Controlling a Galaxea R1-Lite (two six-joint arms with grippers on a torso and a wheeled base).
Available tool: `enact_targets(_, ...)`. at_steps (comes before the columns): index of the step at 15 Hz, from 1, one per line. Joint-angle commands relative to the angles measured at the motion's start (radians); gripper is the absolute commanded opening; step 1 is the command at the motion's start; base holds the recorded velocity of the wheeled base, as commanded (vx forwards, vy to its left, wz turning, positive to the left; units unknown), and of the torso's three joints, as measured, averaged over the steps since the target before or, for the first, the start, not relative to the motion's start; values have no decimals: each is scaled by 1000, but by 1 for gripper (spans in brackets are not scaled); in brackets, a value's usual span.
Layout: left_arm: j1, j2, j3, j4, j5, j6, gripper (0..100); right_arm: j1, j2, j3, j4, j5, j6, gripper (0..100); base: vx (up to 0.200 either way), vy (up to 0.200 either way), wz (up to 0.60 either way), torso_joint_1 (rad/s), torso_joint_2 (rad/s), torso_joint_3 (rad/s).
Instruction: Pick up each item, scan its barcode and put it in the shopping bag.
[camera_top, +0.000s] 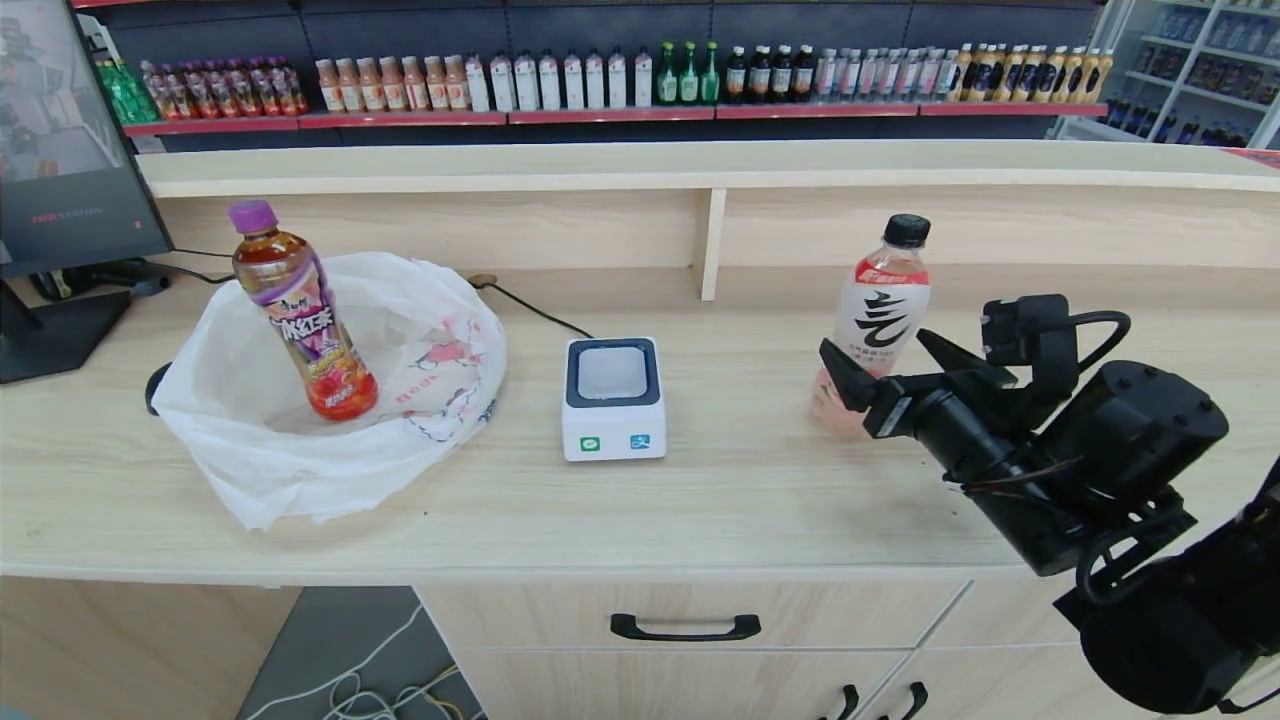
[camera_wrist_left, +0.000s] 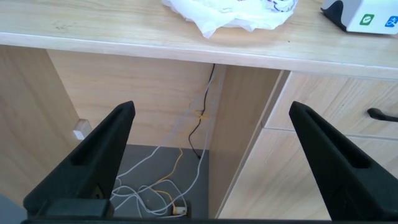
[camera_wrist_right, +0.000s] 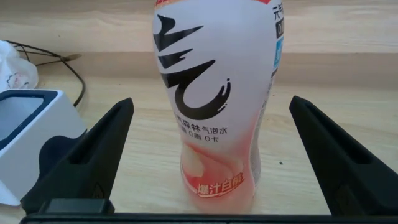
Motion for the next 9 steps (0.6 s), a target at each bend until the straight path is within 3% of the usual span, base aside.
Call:
enact_targets(1, 0, 0, 0, 0, 0, -1, 100, 0, 61, -42, -2, -1, 1, 100, 0, 0, 0, 0, 0, 0)
enact_targets(9, 0, 0, 0, 0, 0, -3, 100, -21, 130, -123, -2, 0, 1, 100, 0, 0, 0, 0, 0, 0)
